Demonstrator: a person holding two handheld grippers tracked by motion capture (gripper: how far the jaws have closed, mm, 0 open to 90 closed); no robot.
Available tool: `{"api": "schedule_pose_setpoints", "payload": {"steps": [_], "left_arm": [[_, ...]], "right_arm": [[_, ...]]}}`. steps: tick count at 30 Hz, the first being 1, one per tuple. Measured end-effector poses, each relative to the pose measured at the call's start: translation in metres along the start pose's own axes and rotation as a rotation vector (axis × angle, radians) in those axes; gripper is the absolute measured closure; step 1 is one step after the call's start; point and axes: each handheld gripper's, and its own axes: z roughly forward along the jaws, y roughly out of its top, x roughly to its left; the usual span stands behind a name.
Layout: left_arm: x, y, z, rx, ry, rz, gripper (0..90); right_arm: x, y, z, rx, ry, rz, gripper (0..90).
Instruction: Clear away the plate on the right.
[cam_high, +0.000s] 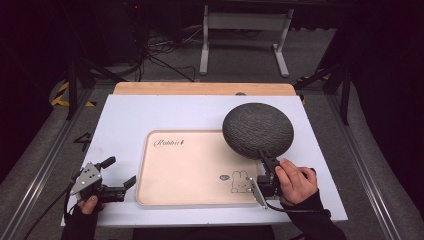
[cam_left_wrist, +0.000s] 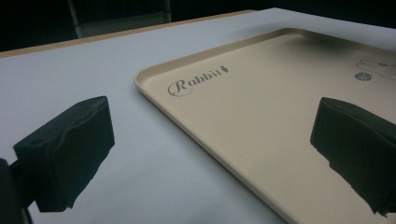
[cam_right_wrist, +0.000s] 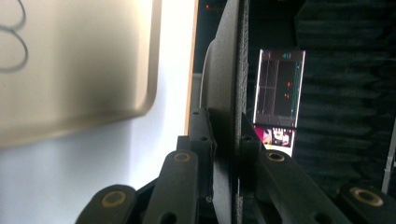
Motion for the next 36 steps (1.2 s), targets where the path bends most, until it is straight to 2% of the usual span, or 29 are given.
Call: {"api": "schedule_pose_setpoints", "payload": {"steps": [10, 36], "left_arm": [[0.000, 0.000, 0.000, 0.000, 0.000, 0.000, 0.3], [0.000, 0.000, 0.000, 0.001, -0.003, 0.005, 0.3]], "right_arm": [[-0.004, 0.023, 0.001, -0.061, -0.006, -0.008, 83.4], [-0.010, 0.062, 0.003, -0.169, 0.000, -0.017, 83.3]]}}
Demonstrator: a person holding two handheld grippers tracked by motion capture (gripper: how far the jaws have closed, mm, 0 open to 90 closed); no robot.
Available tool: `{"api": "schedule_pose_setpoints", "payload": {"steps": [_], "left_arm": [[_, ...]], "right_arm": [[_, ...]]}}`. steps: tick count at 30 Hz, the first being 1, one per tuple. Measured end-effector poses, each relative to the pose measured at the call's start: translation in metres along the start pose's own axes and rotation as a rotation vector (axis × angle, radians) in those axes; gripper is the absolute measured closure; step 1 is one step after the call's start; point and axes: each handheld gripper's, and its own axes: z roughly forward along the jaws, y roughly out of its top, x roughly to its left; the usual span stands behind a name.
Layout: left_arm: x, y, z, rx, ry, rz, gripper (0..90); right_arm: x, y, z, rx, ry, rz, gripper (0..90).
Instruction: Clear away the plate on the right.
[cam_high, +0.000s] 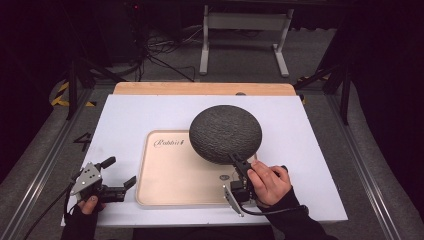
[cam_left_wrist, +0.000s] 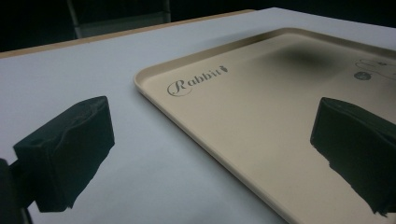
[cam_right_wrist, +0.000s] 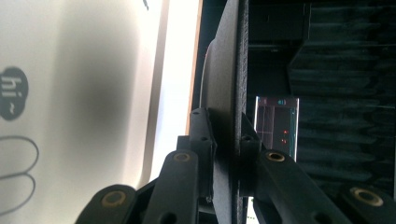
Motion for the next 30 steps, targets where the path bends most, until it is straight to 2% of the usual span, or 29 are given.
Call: {"api": "schedule_pose_setpoints", "payload": {"steps": [11, 14, 30], "left_arm": [[0.000, 0.000, 0.000, -0.001, 0.007, -0.006, 0.2], [0.000, 0.000, 0.000, 0.000, 0.007, -0.006, 0.2], [-0.001, 0.000, 0.000, -0.003, 0.007, 0.002, 0.2]], "right_arm": [[0.001, 0.013, 0.003, -0.042, 0.013, 0.013, 83.3], [0.003, 0.016, 0.003, -0.057, 0.025, 0.032, 83.3], [0.017, 0.033, 0.009, -0.115, 0.112, 0.063, 83.2]]}}
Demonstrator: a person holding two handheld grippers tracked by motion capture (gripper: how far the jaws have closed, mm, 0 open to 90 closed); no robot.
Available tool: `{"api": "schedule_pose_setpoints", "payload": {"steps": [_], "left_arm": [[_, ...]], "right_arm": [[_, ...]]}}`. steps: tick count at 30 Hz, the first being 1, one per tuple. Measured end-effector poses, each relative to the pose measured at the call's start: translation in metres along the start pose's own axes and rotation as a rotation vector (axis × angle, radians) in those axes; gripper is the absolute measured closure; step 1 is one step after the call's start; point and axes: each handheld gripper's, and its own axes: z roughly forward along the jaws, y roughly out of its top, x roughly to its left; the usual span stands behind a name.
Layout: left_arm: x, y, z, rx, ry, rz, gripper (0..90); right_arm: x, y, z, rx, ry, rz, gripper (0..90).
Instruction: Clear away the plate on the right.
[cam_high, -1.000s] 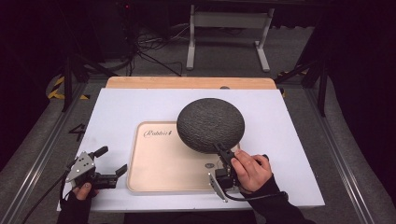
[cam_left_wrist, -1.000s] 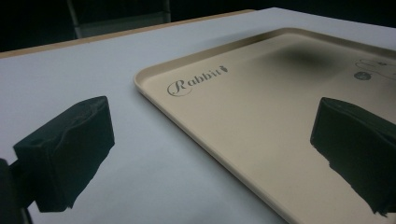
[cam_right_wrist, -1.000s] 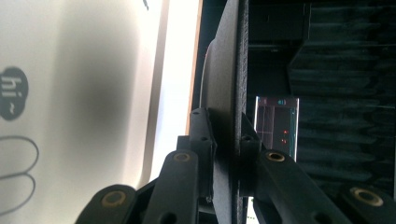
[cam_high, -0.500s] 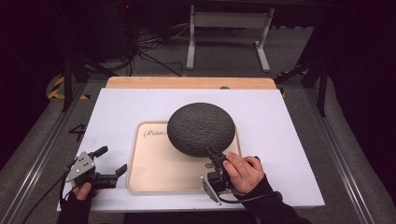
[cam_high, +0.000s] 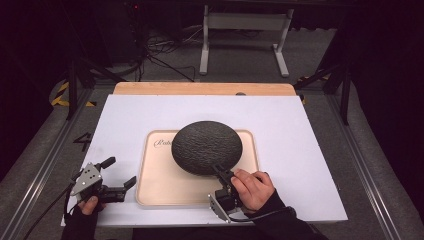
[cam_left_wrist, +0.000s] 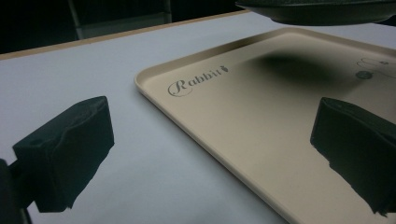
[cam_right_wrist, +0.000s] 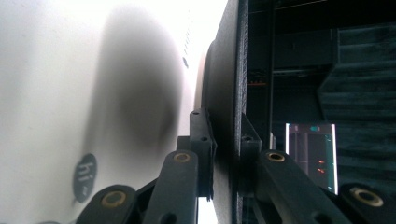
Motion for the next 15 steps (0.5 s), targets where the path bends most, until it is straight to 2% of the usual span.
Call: {"api": "schedule_pose_setpoints", "payload": {"steps": [15], "left_arm": [[-0.0002, 0.0000, 0.0001, 0.001, -0.002, 0.002, 0.2]], "right_arm": [[0.0086, 0.0043, 0.0068, -0.010, 0.047, 0.017, 82.7]]}}
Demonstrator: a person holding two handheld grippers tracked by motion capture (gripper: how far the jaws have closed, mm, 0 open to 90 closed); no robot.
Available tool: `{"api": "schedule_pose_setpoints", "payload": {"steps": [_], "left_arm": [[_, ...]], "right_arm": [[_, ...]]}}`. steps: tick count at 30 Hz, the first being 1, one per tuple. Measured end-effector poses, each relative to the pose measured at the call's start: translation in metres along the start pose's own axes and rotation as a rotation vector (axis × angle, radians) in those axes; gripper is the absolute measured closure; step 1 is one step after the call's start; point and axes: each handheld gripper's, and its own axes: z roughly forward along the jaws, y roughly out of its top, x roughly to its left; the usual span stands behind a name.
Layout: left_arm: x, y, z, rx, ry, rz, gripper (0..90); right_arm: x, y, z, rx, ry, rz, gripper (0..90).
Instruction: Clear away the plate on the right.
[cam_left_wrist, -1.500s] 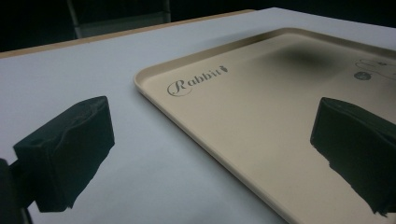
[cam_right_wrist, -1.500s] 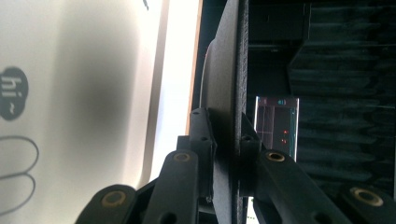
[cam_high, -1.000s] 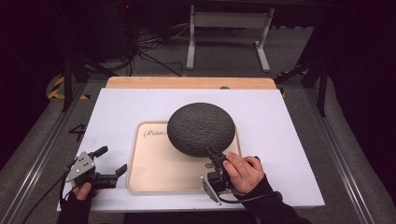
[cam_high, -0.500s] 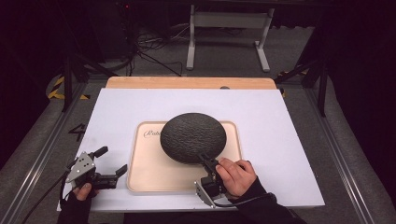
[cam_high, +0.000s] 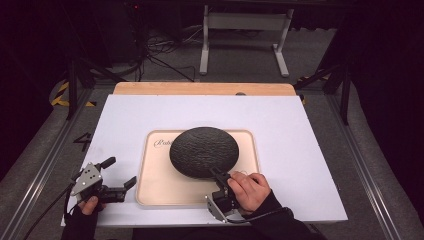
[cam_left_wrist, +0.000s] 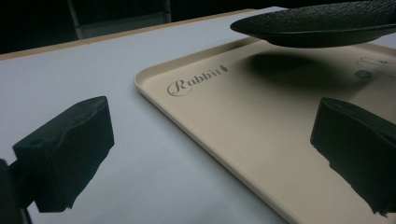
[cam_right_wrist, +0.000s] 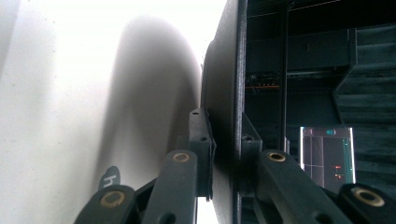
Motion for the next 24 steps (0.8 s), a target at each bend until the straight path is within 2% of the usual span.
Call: {"api": "schedule_pose_setpoints", "payload": {"steps": [24], "left_arm": [[-0.0002, 0.0000, 0.0001, 0.001, 0.000, 0.006, 0.2]], "right_arm": [[0.0051, 0.0024, 0.0050, -0.010, 0.051, 0.031, 81.7]]}}
